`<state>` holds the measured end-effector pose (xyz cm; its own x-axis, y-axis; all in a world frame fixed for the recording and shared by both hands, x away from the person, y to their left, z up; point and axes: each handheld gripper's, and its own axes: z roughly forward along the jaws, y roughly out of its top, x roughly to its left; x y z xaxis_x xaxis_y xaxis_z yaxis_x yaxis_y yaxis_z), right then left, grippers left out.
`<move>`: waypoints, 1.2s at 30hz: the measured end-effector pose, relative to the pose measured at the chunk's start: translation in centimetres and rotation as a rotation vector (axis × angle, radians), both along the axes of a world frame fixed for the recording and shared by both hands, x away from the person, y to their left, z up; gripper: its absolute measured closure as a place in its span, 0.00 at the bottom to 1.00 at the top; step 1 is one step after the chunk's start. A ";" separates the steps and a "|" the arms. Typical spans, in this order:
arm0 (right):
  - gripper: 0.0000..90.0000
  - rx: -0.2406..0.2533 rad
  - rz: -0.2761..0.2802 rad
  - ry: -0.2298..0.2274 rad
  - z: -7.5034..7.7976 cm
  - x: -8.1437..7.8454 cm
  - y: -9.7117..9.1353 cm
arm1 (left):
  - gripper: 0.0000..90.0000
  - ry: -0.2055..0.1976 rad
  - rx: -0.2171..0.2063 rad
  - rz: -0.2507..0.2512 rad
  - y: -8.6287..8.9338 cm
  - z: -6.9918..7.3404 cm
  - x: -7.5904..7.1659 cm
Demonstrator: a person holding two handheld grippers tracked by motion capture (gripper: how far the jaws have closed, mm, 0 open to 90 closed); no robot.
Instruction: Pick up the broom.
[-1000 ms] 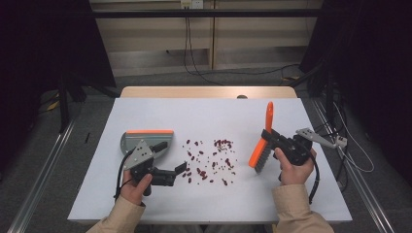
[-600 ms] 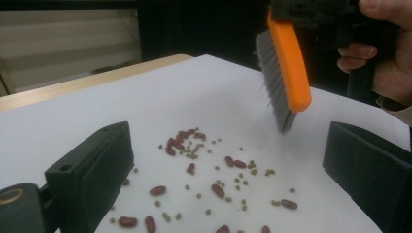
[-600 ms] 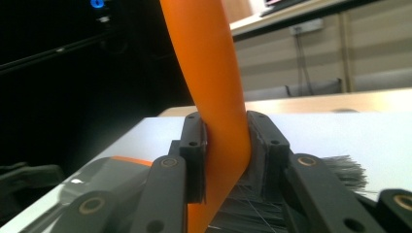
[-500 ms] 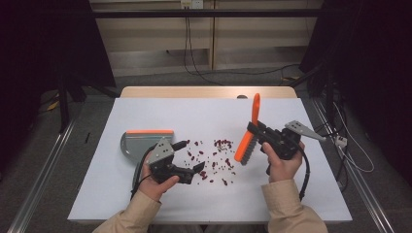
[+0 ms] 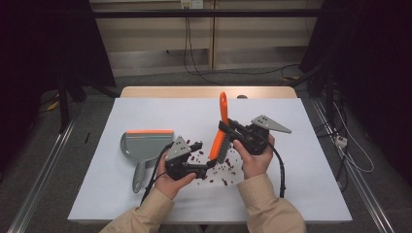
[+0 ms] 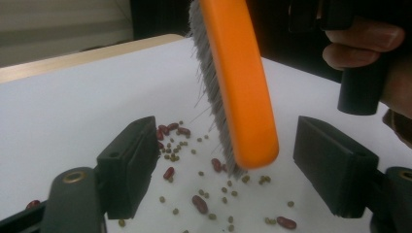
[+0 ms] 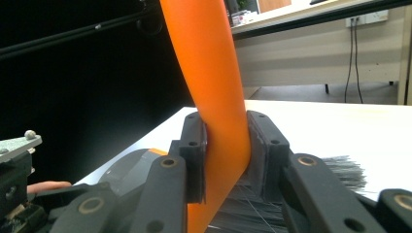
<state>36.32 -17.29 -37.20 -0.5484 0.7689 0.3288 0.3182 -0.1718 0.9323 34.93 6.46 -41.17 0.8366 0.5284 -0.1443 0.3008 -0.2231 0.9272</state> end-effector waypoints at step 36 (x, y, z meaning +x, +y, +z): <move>0.31 0.027 -0.072 0.188 -1.0 0.0 5.7 | 0.79 -0.075 0.041 0.213 1.1 0.1 -0.6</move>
